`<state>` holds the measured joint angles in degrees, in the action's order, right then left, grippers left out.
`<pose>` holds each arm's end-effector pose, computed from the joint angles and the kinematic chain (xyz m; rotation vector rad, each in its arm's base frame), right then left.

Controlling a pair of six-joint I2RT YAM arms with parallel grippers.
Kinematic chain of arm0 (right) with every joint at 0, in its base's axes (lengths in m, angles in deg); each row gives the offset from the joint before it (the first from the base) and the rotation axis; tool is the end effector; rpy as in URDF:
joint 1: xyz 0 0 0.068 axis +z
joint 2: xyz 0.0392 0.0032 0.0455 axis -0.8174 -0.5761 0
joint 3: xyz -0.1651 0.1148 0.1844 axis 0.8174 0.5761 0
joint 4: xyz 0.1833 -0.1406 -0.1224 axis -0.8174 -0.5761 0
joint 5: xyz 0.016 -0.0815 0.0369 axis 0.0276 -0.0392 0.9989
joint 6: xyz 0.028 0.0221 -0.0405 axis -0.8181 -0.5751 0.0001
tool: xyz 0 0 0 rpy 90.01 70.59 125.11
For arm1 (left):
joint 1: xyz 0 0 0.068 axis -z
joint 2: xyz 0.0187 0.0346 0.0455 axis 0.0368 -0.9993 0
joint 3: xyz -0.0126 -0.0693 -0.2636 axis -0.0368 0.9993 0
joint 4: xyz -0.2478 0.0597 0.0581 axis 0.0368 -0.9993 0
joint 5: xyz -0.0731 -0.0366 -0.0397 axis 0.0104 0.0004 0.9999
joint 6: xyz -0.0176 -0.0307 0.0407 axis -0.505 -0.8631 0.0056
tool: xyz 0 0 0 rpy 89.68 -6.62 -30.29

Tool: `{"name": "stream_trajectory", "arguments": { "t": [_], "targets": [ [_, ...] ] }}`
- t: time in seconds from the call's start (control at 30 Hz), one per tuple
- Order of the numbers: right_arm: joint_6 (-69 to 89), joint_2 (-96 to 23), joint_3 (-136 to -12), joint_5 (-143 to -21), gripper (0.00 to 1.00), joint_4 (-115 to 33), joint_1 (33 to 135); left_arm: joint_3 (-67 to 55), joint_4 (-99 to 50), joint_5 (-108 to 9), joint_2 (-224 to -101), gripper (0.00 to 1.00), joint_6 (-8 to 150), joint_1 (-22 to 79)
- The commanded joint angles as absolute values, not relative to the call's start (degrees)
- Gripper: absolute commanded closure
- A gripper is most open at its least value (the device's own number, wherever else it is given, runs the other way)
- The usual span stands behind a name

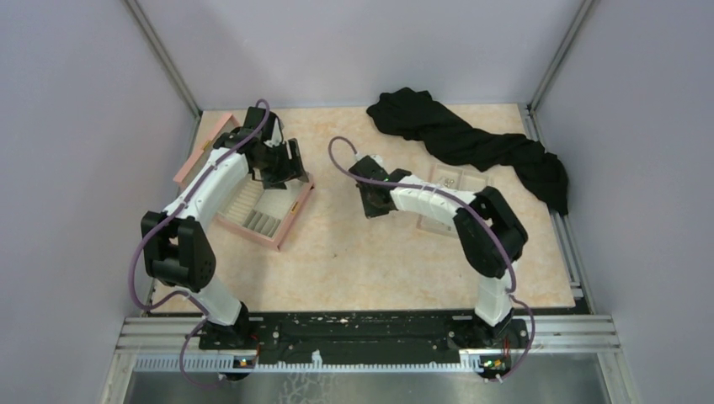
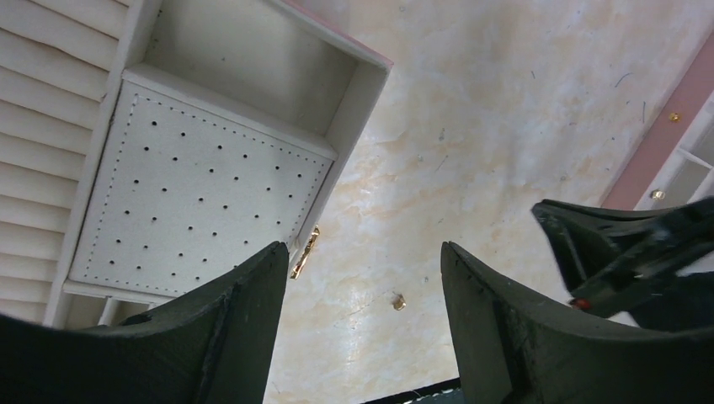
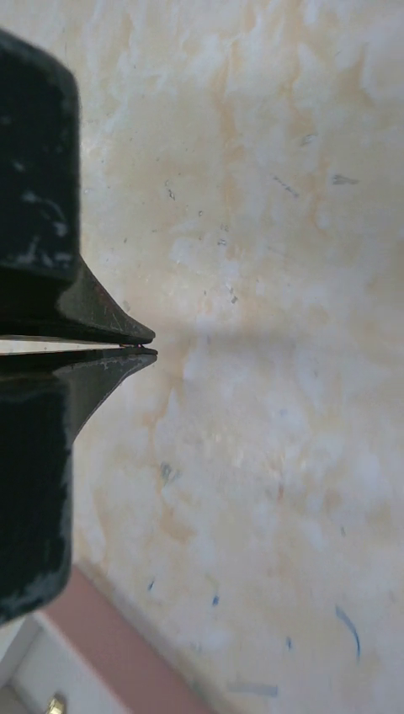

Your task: Organize the mixed jewelry

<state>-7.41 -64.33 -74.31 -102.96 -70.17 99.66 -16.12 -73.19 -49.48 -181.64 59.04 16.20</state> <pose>0.2837 0.2708 0.1845 -0.4019 2.5945 0.1100 0.3388 -0.0902 0.2877 -0.1739 2.6447 -0.4134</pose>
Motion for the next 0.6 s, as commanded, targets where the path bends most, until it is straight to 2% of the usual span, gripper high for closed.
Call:
{"name": "stream_trajectory", "arguments": {
  "t": [0.0, 0.33, 0.57],
  "targets": [
    [-11.5, -52.8, -75.1, -103.2, 1.0, -70.4, 95.0, -15.6, -71.3, -46.2, -182.2, 0.27, 58.5, 16.1],
    [-13.3, -37.0, -67.1, -106.2, 1.0, -74.4, 78.3, -16.2, -67.6, -43.1, -182.2, 0.24, 59.7, 21.1],
    [-12.0, -35.7, -60.3, -101.4, 1.0, -71.8, 62.6, -17.1, -65.0, -42.8, -183.1, 0.23, 61.3, 29.9]
  ]
}}
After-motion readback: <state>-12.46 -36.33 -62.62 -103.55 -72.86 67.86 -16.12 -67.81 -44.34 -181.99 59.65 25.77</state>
